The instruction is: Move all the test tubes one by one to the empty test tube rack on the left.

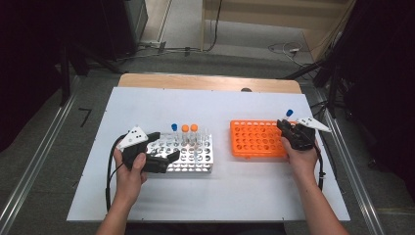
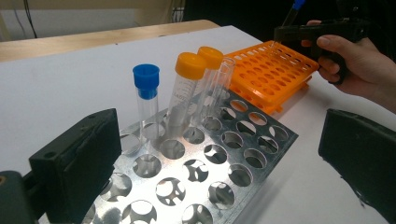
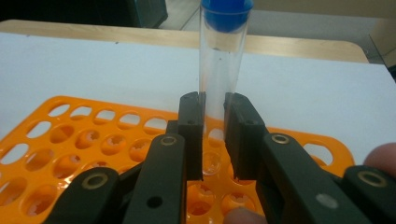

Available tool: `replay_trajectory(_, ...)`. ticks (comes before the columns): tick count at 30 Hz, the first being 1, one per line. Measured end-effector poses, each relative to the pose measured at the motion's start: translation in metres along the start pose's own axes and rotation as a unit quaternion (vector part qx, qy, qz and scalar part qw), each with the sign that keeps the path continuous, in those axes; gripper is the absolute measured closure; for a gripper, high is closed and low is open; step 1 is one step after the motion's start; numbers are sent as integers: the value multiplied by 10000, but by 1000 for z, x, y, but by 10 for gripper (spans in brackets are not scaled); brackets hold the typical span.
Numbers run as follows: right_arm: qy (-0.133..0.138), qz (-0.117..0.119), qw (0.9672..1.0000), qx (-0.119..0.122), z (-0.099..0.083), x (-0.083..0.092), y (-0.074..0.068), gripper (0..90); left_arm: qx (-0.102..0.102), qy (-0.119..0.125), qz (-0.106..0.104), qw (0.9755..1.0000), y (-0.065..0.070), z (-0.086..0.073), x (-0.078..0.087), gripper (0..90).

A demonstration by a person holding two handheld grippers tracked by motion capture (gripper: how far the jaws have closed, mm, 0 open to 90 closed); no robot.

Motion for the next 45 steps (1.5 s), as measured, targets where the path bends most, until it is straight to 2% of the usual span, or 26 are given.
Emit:
replay_trajectory(9,127,411,9989,187,5,18,-17,752,-44,3,-35,10000,3,2,-1,0)
replay_trajectory(18,113,1036,9934,470,5,31,-47,752,-94,48,-96,9999,6,7,-3,0)
replay_trajectory(22,88,1321,9896,557,4,35,-61,751,-118,52,-121,9998,8,9,-4,0)
replay_trajectory(28,75,1718,9819,796,2,42,-87,752,-122,56,-160,9998,11,10,-5,0)
replay_trajectory(36,19,2111,9719,1039,-1,48,-119,751,-108,53,-223,9997,14,12,-6,0)
replay_trajectory(42,-23,2384,9641,1172,-5,51,-138,752,-166,6,-392,9991,23,15,-9,0)
replay_trajectory(45,-68,2496,9601,1257,-7,53,-148,751,-163,-27,-373,9992,29,18,-11,11)
Point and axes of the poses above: each handheld gripper's, and its own axes: x roughly backward along the jaws, z roughly out of its top, y roughly to its right, the point moved 5 cm from there along -x, roughly forward along the jaws, and after that the axes turned 9 degrees about -y, right-handed, at the moved point
